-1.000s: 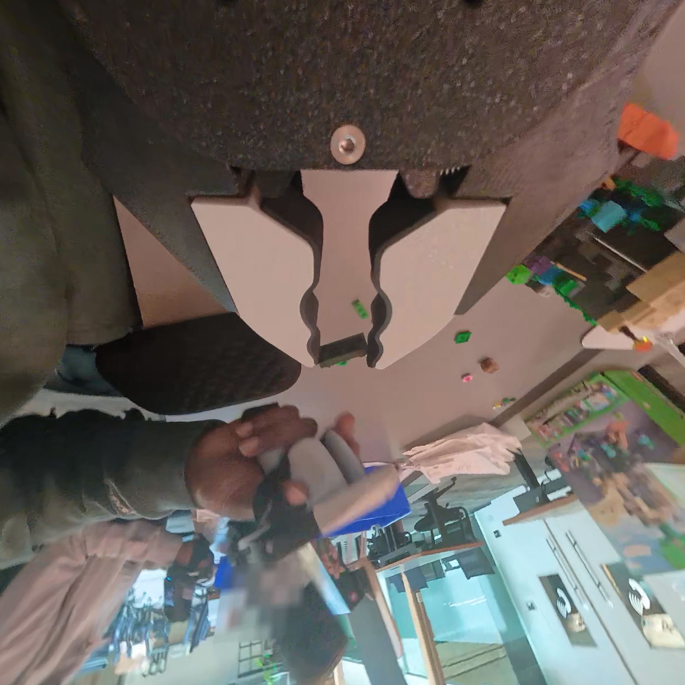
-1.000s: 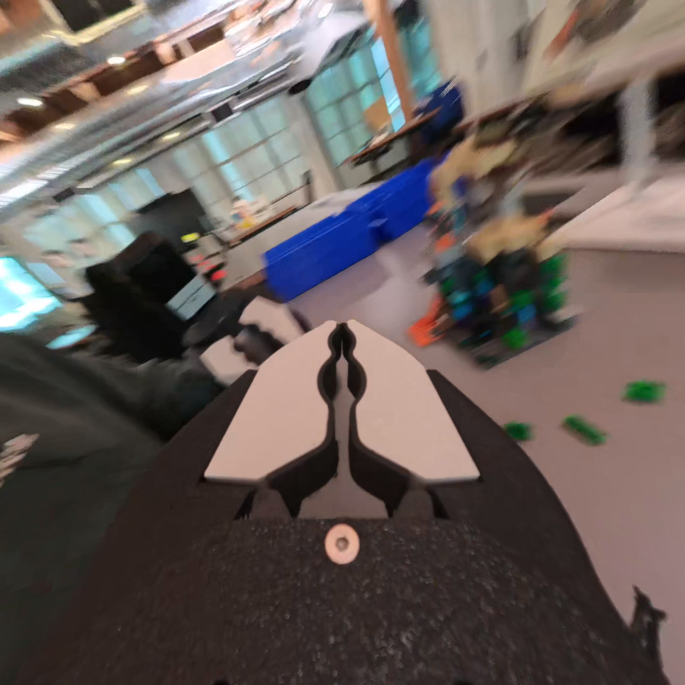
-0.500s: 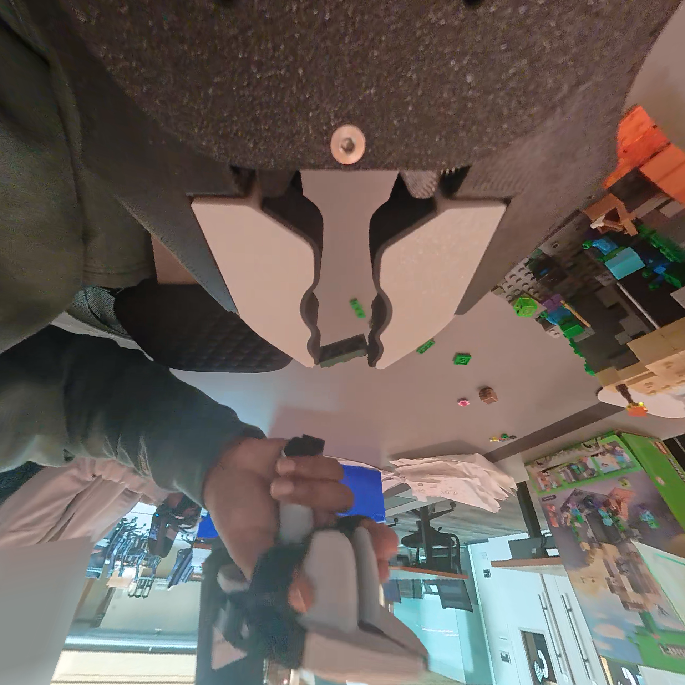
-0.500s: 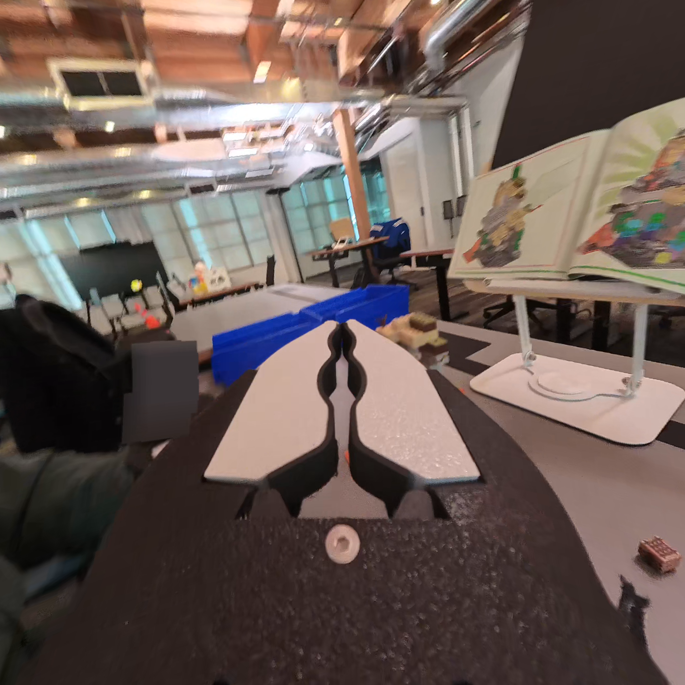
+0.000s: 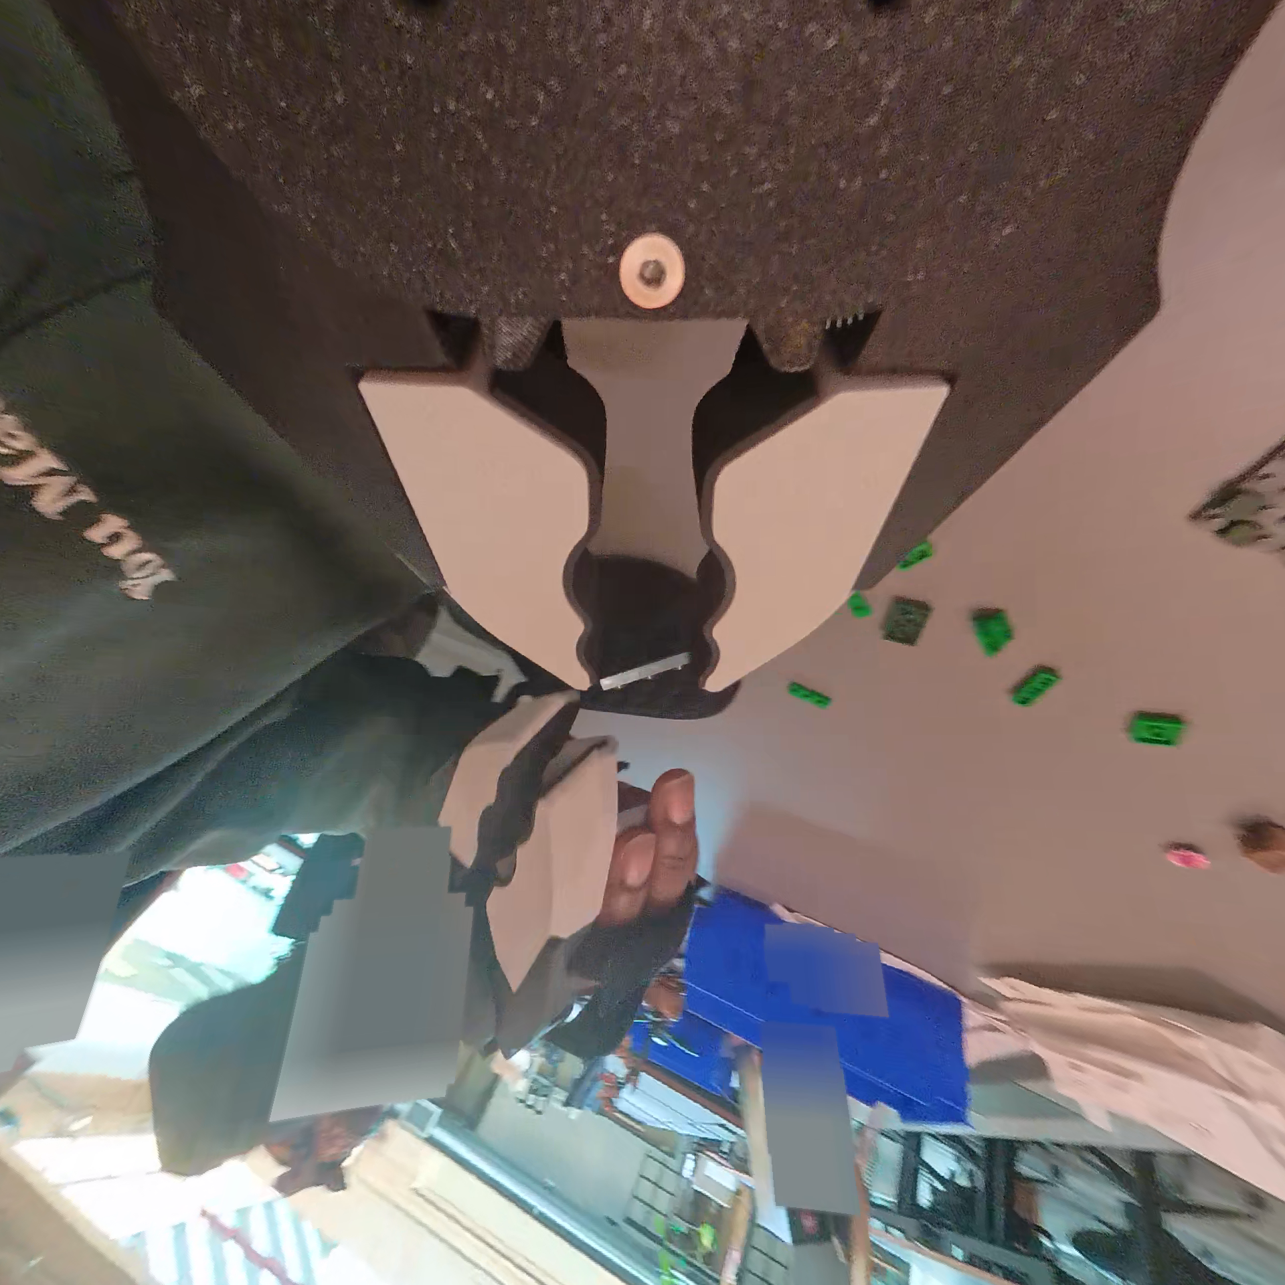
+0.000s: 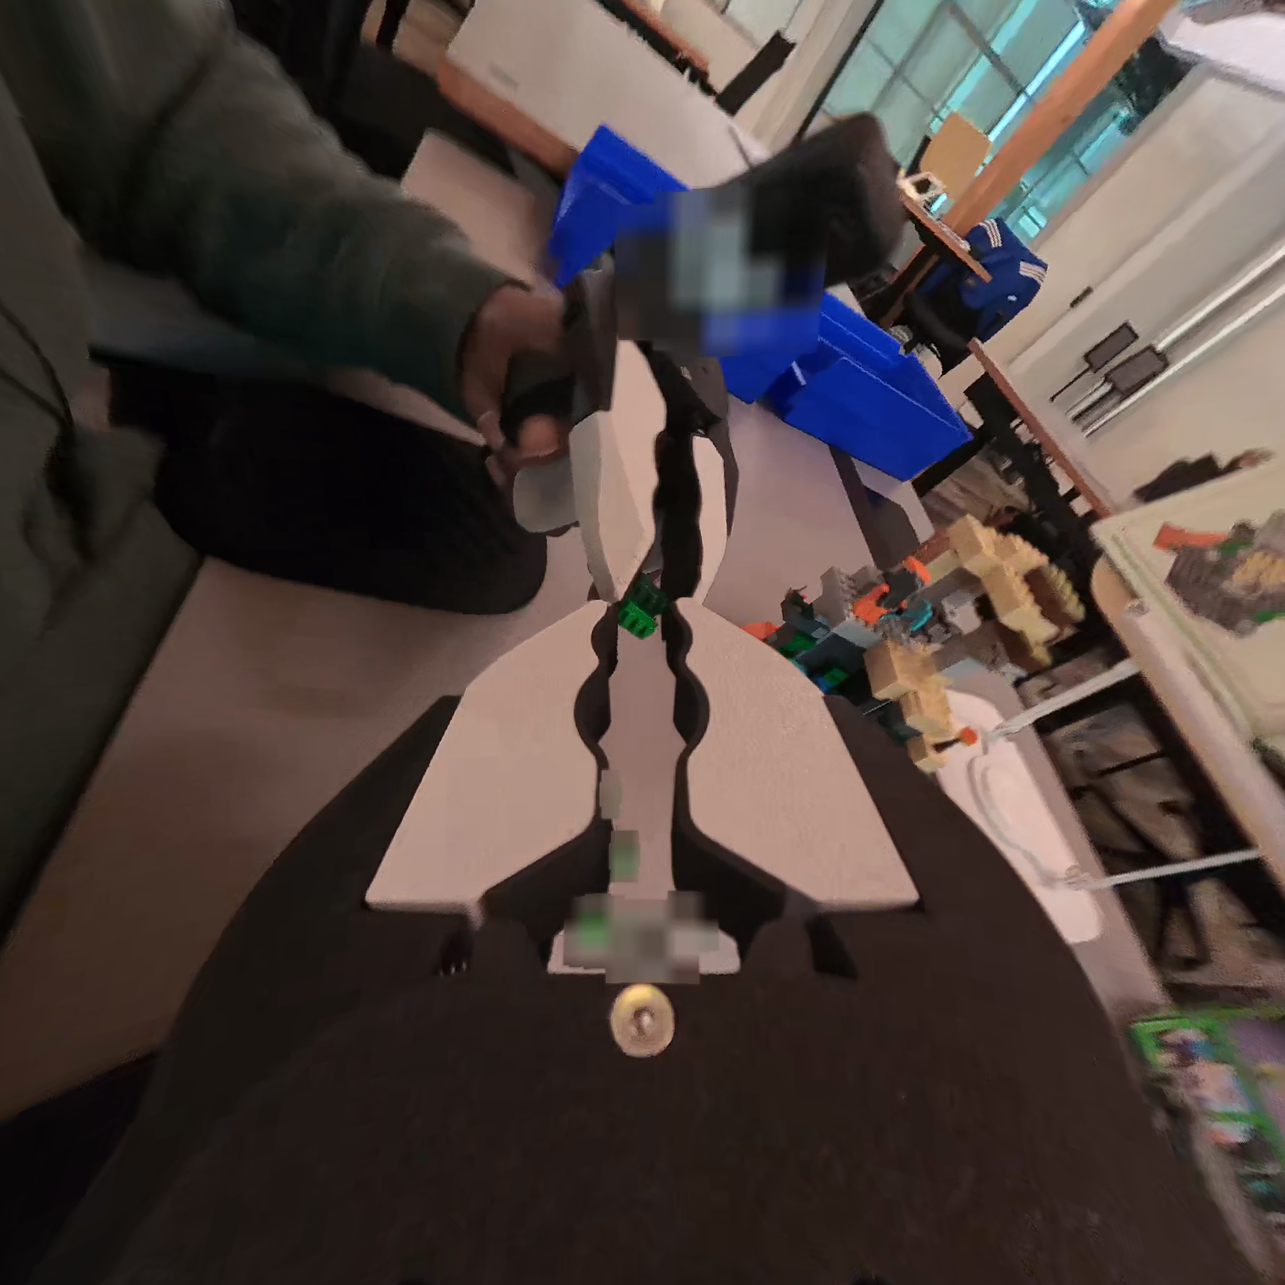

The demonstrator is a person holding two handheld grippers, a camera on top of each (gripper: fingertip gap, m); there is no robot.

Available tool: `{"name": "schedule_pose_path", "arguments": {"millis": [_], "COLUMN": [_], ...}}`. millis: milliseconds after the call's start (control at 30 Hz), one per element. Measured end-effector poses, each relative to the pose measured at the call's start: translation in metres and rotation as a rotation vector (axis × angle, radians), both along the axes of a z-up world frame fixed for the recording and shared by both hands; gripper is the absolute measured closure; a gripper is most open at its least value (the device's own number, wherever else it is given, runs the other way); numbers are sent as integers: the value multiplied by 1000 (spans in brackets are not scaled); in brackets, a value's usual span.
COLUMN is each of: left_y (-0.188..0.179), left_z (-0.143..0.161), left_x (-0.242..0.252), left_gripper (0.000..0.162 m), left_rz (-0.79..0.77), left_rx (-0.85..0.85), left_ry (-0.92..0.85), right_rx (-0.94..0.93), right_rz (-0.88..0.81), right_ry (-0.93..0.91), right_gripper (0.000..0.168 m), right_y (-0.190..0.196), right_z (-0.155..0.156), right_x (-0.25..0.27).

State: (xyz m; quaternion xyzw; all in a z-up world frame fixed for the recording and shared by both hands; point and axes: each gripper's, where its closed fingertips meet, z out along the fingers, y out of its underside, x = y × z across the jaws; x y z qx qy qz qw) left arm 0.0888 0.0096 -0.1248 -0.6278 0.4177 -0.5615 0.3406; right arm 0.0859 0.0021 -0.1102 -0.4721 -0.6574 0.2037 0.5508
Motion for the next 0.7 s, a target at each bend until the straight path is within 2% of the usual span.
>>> {"name": "schedule_pose_path", "arguments": {"millis": [167,400,533,700], "left_y": [-12,-19,-21,-15], "left_z": [7,15,17,23], "left_x": [4,3,5,7], "left_gripper": [137,138,138,138], "left_rz": [-105,-194,-212,-180], "left_rx": [-133,-301,-379,-372], "left_ry": [-39,-111,-149,-190], "right_rx": [187,308,295,225], "right_rz": [18,28,28,-45], "right_ry": [-126,-130,-128,-104], "right_gripper": [152,160,160,162], "right_y": [-5,-9,-11,-6], "right_z": [-9,-3,-2,3], "right_x": [-8,-8,-7,-6]}}
